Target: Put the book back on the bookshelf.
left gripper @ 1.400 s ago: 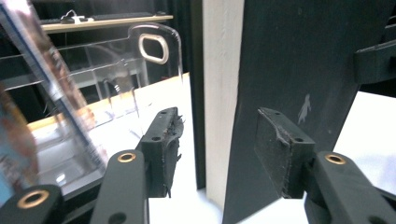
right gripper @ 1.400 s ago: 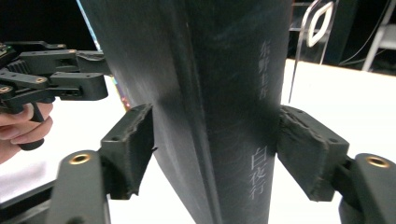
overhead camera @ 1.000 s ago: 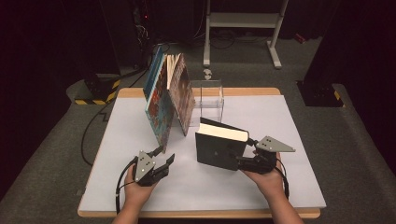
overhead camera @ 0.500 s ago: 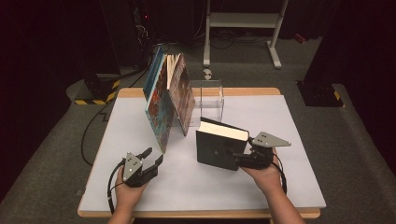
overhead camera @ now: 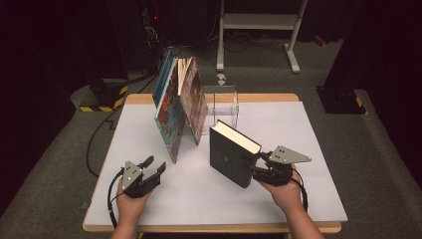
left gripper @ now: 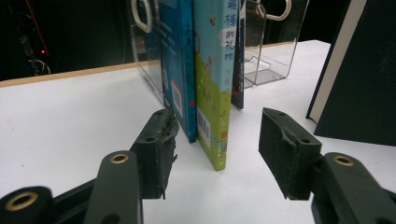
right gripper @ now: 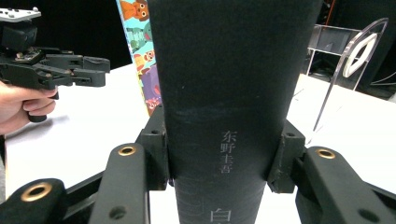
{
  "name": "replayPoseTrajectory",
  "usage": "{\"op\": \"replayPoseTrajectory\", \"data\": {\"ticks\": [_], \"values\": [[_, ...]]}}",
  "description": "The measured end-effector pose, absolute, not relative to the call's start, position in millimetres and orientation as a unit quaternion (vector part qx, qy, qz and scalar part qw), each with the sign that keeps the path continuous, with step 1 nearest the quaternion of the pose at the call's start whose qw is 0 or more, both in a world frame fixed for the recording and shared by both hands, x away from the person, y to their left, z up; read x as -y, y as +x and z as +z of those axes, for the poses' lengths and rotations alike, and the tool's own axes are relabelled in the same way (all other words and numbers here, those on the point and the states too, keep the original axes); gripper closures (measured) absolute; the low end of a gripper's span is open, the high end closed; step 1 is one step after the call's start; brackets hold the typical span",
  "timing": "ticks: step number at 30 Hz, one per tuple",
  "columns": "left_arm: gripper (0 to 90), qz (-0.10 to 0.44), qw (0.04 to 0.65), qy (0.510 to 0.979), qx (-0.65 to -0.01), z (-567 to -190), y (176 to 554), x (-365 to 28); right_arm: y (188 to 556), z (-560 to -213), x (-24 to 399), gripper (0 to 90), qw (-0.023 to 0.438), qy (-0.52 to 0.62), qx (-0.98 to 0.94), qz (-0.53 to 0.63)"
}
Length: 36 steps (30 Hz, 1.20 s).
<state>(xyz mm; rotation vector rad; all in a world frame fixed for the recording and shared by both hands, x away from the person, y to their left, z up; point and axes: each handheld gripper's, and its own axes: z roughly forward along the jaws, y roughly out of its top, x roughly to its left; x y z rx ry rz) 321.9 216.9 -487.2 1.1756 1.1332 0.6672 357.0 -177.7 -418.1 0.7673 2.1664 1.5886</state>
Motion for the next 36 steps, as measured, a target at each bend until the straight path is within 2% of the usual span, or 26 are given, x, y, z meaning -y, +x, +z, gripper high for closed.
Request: {"op": "replayPoseTrajectory", "data": {"ticks": [13, 24, 28, 31, 33, 36], "values": [[45.8, 0.295, 0.636, 0.515, -0.494, -487, 322, -219, 349, -420, 173, 53.8, 0.247, 0.321, -0.729, 0.552], [45.7, 0.293, 0.63, 0.519, -0.497, -489, 323, -219, 345, -423, 173, 49.4, 0.24, 0.333, -0.723, 0.555], [45.7, 0.291, 0.632, 0.517, -0.499, -489, 323, -220, 349, -418, 172, 38.7, 0.233, 0.346, -0.722, 0.552], [45.7, 0.29, 0.634, 0.514, -0.5, -489, 323, -221, 353, -411, 170, 36.5, 0.228, 0.349, -0.718, 0.558], [45.7, 0.29, 0.633, 0.514, -0.5, -489, 323, -221, 354, -404, 168, 36.3, 0.228, 0.346, -0.717, 0.561], [45.7, 0.288, 0.632, 0.515, -0.502, -490, 323, -221, 355, -395, 164, 41.5, 0.238, 0.345, -0.72, 0.554]]}}
